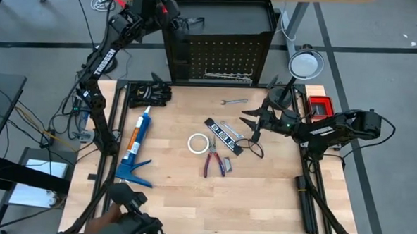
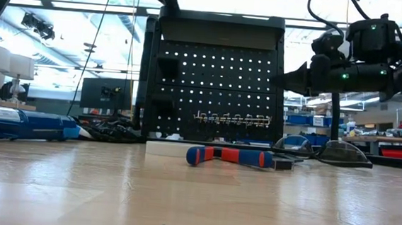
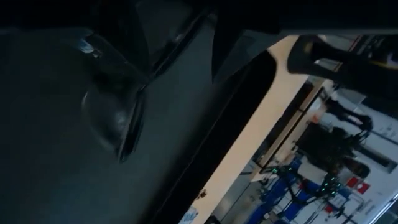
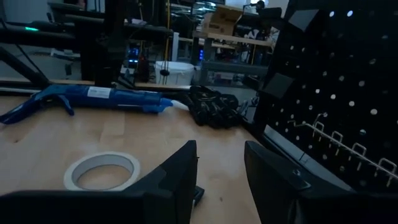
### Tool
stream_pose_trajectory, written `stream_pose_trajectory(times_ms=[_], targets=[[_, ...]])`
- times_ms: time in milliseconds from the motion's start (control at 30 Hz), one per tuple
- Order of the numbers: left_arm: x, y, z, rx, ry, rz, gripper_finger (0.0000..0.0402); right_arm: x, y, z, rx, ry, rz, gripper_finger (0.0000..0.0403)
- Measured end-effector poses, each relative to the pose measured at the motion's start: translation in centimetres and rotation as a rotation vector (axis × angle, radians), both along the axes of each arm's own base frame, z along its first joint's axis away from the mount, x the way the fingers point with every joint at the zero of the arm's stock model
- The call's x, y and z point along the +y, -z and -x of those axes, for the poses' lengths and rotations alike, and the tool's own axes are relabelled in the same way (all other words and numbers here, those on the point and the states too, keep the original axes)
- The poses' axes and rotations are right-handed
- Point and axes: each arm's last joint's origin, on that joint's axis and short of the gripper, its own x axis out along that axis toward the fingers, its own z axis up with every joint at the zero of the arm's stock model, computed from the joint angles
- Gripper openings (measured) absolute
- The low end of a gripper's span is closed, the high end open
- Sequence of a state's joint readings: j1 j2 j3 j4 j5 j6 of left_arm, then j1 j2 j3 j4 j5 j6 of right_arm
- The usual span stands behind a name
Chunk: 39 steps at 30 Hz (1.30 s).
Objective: Hang tools onto peg board
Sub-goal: Remove the black safety glasses from the black peg board
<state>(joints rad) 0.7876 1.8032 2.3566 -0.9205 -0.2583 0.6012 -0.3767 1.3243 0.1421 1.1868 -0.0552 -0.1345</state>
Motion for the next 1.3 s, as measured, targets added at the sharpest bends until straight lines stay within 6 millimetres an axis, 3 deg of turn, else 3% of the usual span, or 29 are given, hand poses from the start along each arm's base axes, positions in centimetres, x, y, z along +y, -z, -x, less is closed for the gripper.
stream_pose_trajectory(times_ms=[300,467,633,867,1067,1300], targets=[[1.4,0.0,1.4,-0.01,-0.045,-0.004,0.0172,0.1,-0.1,0.0,-0.012,-0.018,-0.005,0.0139],[2.2,-0.8,1.7,-0.063,-0.115,-0.089,0.0172,0.0,-0.1,0.0,-0.012,-0.018,-0.004,0.0139],[1.4,-2.4,1.2,-0.16,-0.136,-0.191,0.0172,0.1,-0.1,0.0,-0.012,-0.019,-0.005,0.0139],[-0.1,-2.3,-0.4,-0.194,-0.088,-0.158,0.0172,0.1,-0.1,0.0,-0.012,-0.019,-0.006,0.0139],[-0.2,-2.2,-0.5,-0.303,-0.118,-0.094,0.0172,0.1,-0.1,0.0,-0.012,-0.019,-0.005,0.0139],[-0.4,-0.8,-0.4,-0.239,-0.141,0.025,0.0172,0.1,-0.2,0.0,-0.022,-0.019,-0.001,0.0139]])
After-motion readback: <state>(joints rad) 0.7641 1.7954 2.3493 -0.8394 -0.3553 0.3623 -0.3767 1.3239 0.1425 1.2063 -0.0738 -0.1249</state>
